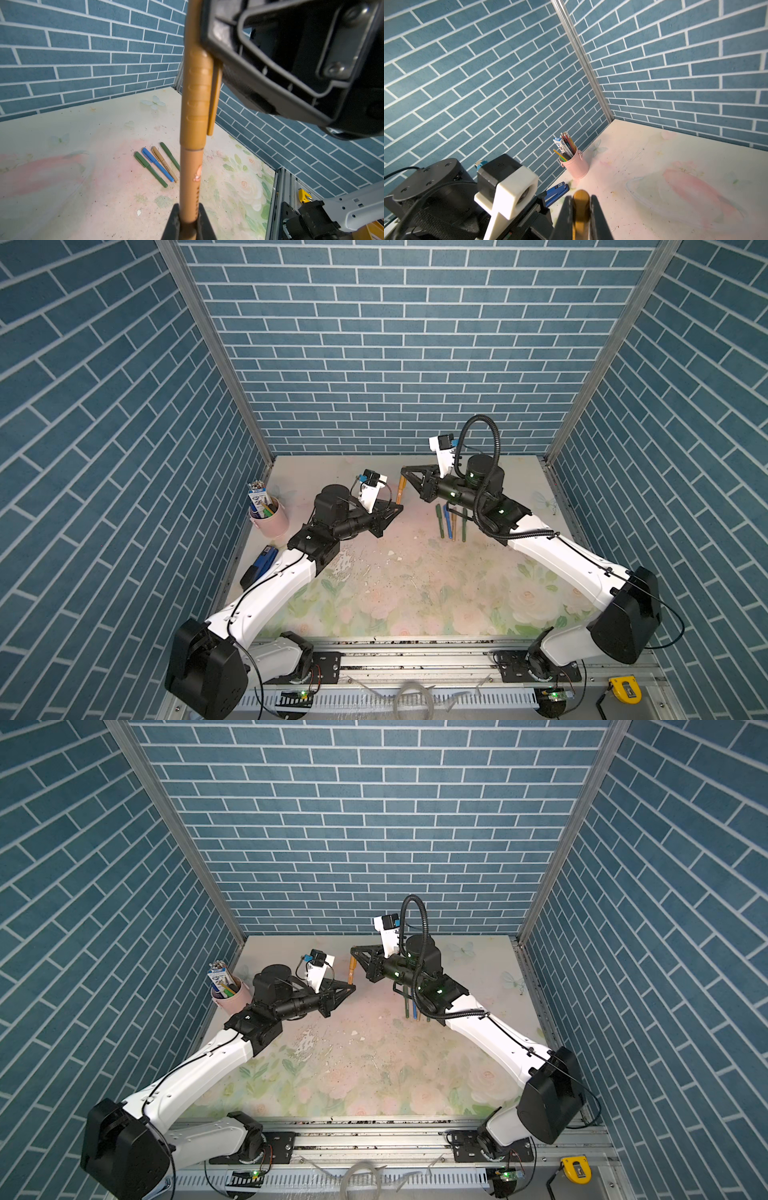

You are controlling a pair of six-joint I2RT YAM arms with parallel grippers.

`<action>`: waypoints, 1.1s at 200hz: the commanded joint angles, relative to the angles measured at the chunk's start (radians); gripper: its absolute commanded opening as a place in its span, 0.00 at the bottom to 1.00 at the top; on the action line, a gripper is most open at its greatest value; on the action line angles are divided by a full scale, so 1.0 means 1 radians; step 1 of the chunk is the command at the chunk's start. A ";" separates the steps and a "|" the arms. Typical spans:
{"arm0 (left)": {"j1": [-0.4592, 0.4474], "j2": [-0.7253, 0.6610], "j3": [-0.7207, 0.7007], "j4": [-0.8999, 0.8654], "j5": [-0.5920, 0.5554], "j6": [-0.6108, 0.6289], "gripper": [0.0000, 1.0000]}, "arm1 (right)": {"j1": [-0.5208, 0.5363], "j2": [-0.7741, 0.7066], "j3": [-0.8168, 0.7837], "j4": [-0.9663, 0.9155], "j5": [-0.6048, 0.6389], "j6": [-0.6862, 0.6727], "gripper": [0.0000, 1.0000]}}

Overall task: Insert pens into pen caps
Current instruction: Put on the pen cap to the pen.

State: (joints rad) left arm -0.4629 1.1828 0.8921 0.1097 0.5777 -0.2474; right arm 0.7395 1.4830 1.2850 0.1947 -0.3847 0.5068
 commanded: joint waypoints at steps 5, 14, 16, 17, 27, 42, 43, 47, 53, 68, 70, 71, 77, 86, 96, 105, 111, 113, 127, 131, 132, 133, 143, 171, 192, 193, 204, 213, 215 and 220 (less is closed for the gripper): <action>0.052 -0.050 0.045 0.363 -0.104 -0.046 0.00 | 0.042 0.062 -0.070 -0.342 -0.141 -0.005 0.08; 0.052 -0.047 0.036 0.372 -0.102 -0.047 0.00 | 0.044 0.068 -0.063 -0.349 -0.139 -0.007 0.08; 0.052 -0.045 0.034 0.373 -0.102 -0.046 0.00 | 0.043 0.068 -0.062 -0.351 -0.138 -0.007 0.08; 0.052 -0.045 0.032 0.373 -0.101 -0.047 0.00 | 0.043 0.068 -0.062 -0.351 -0.138 -0.007 0.08; 0.052 -0.042 0.025 0.371 -0.096 -0.047 0.00 | 0.044 0.072 -0.057 -0.358 -0.135 -0.008 0.08; 0.052 -0.040 0.016 0.358 -0.087 -0.047 0.00 | 0.044 0.077 -0.045 -0.366 -0.132 -0.011 0.08; 0.052 -0.040 0.016 0.358 -0.086 -0.047 0.00 | 0.044 0.077 -0.044 -0.367 -0.131 -0.011 0.08; 0.052 -0.040 0.013 0.357 -0.084 -0.048 0.00 | 0.045 0.078 -0.042 -0.369 -0.129 -0.013 0.09; 0.052 -0.041 0.008 0.355 -0.081 -0.049 0.00 | 0.044 0.079 -0.037 -0.370 -0.126 -0.013 0.09; 0.052 -0.043 0.001 0.347 -0.082 -0.047 0.00 | 0.045 0.084 -0.022 -0.369 -0.121 -0.012 0.09; 0.051 -0.043 0.001 0.345 -0.082 -0.046 0.00 | 0.044 0.085 -0.019 -0.370 -0.123 -0.012 0.09; 0.051 -0.042 0.001 0.345 -0.082 -0.046 0.00 | 0.044 0.085 -0.019 -0.370 -0.123 -0.012 0.09; 0.052 -0.042 -0.001 0.340 -0.082 -0.044 0.00 | 0.044 0.086 -0.011 -0.370 -0.124 -0.013 0.10; 0.052 -0.039 0.001 0.335 -0.080 -0.043 0.00 | 0.043 0.085 -0.003 -0.371 -0.122 -0.013 0.10; 0.052 -0.035 0.001 0.331 -0.075 -0.043 0.00 | 0.044 0.084 0.007 -0.371 -0.117 -0.013 0.11; 0.050 -0.031 0.001 0.329 -0.071 -0.043 0.00 | 0.044 0.081 0.019 -0.372 -0.114 -0.014 0.11; 0.049 -0.027 0.001 0.329 -0.067 -0.043 0.00 | 0.044 0.078 0.028 -0.374 -0.111 -0.016 0.12; 0.049 -0.026 0.001 0.328 -0.066 -0.043 0.00 | 0.044 0.075 0.031 -0.373 -0.110 -0.016 0.13; 0.047 -0.013 0.005 0.323 -0.047 -0.039 0.00 | 0.044 0.062 0.055 -0.373 -0.102 -0.020 0.16; 0.047 -0.010 0.008 0.319 -0.043 -0.038 0.00 | 0.044 0.058 0.062 -0.371 -0.101 -0.022 0.18; 0.047 -0.009 0.008 0.319 -0.041 -0.037 0.00 | 0.044 0.057 0.062 -0.371 -0.101 -0.022 0.18; 0.047 -0.007 0.009 0.318 -0.039 -0.037 0.00 | 0.045 0.055 0.064 -0.370 -0.100 -0.022 0.18; 0.048 0.002 0.013 0.309 -0.033 -0.031 0.00 | 0.045 0.044 0.077 -0.366 -0.100 -0.028 0.22; 0.047 0.017 0.019 0.295 -0.026 -0.028 0.00 | 0.044 0.002 0.079 -0.362 -0.100 -0.042 0.36; 0.048 0.018 0.018 0.297 -0.026 -0.029 0.00 | 0.044 -0.029 0.062 -0.376 -0.094 -0.060 0.39; 0.047 0.018 0.018 0.297 -0.026 -0.029 0.00 | 0.044 -0.032 0.061 -0.377 -0.093 -0.061 0.39; 0.047 0.018 0.018 0.299 -0.026 -0.030 0.00 | 0.044 -0.047 0.053 -0.389 -0.076 -0.071 0.39; 0.047 0.018 0.016 0.299 -0.026 -0.030 0.00 | 0.044 -0.059 0.053 -0.400 -0.065 -0.079 0.39; 0.046 0.018 0.016 0.300 -0.027 -0.031 0.00 | 0.044 -0.061 0.053 -0.402 -0.062 -0.081 0.39; 0.047 0.018 0.016 0.302 -0.027 -0.032 0.00 | 0.045 -0.066 0.054 -0.408 -0.055 -0.087 0.39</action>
State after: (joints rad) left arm -0.4183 1.1961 0.8936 0.3737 0.5541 -0.2768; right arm 0.7864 1.4799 1.3415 -0.1722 -0.4591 0.4732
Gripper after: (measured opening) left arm 0.135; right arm 0.391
